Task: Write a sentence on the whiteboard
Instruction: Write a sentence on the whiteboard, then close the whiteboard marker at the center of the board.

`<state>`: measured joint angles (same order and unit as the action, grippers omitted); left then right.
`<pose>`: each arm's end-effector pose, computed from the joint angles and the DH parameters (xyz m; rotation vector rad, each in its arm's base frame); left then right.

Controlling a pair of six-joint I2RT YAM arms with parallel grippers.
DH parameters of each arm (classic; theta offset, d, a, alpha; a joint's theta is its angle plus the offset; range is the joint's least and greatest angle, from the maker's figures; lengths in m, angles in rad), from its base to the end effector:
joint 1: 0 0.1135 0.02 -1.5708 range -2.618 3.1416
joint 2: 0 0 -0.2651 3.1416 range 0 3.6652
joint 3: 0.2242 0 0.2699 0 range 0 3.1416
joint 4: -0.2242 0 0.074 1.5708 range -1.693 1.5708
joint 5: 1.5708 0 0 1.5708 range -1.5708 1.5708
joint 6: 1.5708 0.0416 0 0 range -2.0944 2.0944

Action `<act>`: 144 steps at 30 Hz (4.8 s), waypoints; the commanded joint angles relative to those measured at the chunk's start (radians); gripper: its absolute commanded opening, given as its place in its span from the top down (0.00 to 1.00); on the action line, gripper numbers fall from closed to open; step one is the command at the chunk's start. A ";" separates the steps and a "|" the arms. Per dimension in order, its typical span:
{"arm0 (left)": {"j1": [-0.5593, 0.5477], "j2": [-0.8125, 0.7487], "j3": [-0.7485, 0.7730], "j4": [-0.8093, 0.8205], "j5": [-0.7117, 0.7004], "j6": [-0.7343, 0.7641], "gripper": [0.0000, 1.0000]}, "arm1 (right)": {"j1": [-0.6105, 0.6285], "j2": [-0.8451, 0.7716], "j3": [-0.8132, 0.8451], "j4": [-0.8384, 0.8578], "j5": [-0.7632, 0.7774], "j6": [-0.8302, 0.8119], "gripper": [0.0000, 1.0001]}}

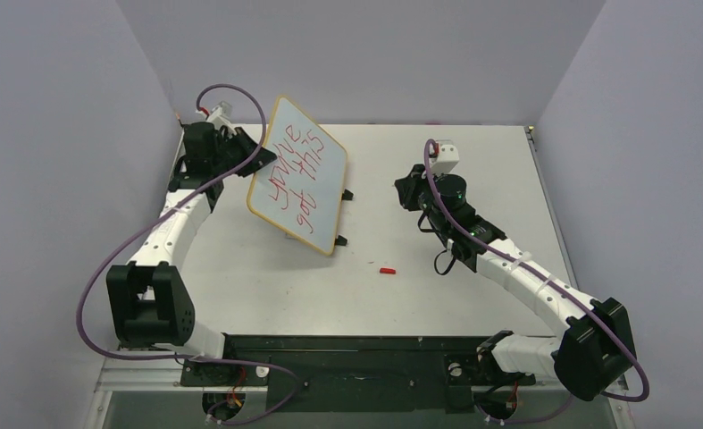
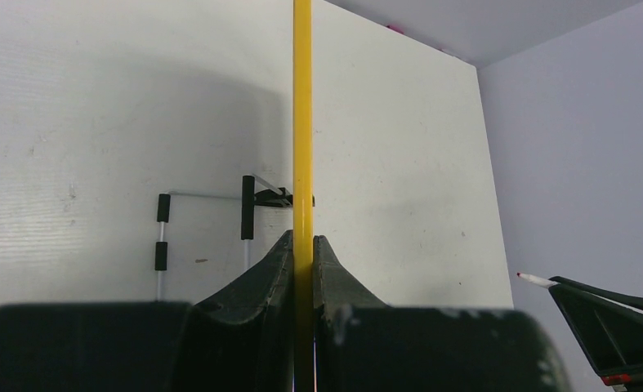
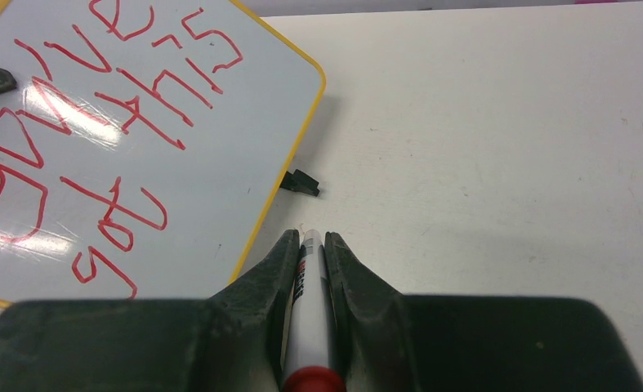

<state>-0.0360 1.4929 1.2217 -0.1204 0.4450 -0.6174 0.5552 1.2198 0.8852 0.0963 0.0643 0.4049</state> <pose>0.3712 -0.0313 0.3225 -0.2832 2.0030 -0.8580 0.2643 0.1608 0.3054 -0.0924 1.8507 0.6197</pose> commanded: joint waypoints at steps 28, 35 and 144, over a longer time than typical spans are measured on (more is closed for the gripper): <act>0.080 0.153 -0.036 0.189 0.135 0.053 0.93 | -0.009 0.024 0.005 0.042 0.005 0.006 1.00; 0.125 0.162 -0.099 0.250 0.159 0.059 0.80 | -0.008 0.037 0.009 0.045 -0.002 0.009 1.00; -0.930 0.538 0.169 -0.325 -0.212 1.111 0.69 | -0.137 -0.438 -0.228 -0.357 0.264 0.039 1.00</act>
<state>-0.9722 2.0079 1.3483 -0.3214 0.2234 0.4736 0.4278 0.7979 0.6559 -0.2649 0.3275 0.4469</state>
